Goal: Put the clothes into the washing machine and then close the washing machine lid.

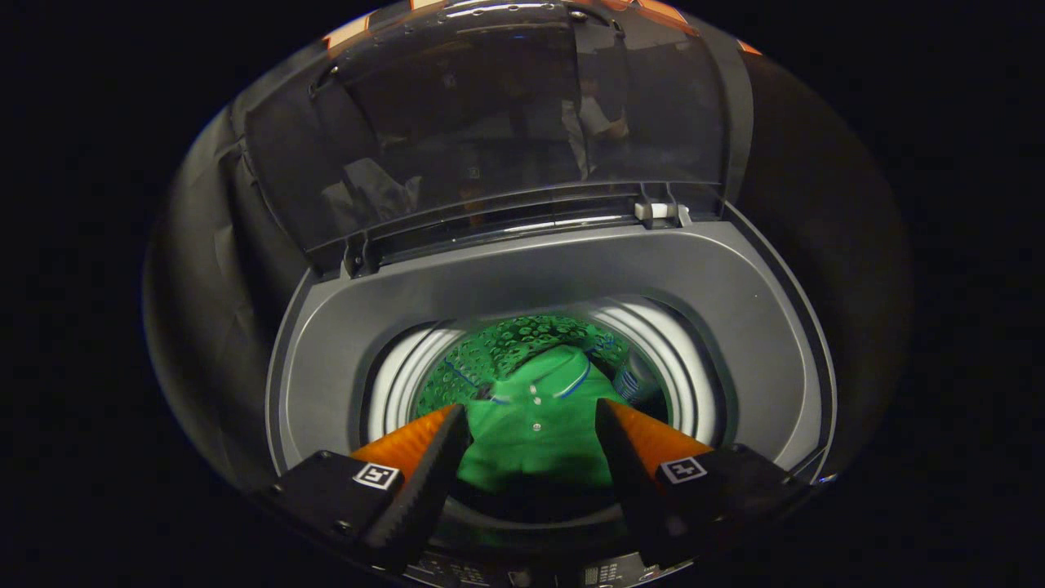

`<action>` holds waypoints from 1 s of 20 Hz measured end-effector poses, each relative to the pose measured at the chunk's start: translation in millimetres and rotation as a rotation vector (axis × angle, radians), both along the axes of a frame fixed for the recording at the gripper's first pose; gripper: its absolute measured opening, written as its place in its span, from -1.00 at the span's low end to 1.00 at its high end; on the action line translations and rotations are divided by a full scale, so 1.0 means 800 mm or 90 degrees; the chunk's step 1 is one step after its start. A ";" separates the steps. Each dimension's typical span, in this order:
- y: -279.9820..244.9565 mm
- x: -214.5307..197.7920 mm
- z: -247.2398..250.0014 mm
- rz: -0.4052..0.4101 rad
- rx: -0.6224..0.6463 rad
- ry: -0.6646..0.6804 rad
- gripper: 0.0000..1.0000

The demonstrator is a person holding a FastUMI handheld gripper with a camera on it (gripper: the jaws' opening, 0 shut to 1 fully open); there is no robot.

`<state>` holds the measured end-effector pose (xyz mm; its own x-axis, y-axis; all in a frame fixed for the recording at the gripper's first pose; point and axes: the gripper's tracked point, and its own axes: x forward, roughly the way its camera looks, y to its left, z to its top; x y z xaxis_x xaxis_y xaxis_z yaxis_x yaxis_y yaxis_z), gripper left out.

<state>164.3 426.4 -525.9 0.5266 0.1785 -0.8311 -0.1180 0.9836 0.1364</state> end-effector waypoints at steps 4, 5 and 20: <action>0.000 -0.002 0.020 0.019 -0.003 -0.027 1.00; 0.001 -0.001 0.028 0.023 -0.004 -0.040 1.00; 0.023 0.056 0.373 0.052 0.103 -0.383 0.98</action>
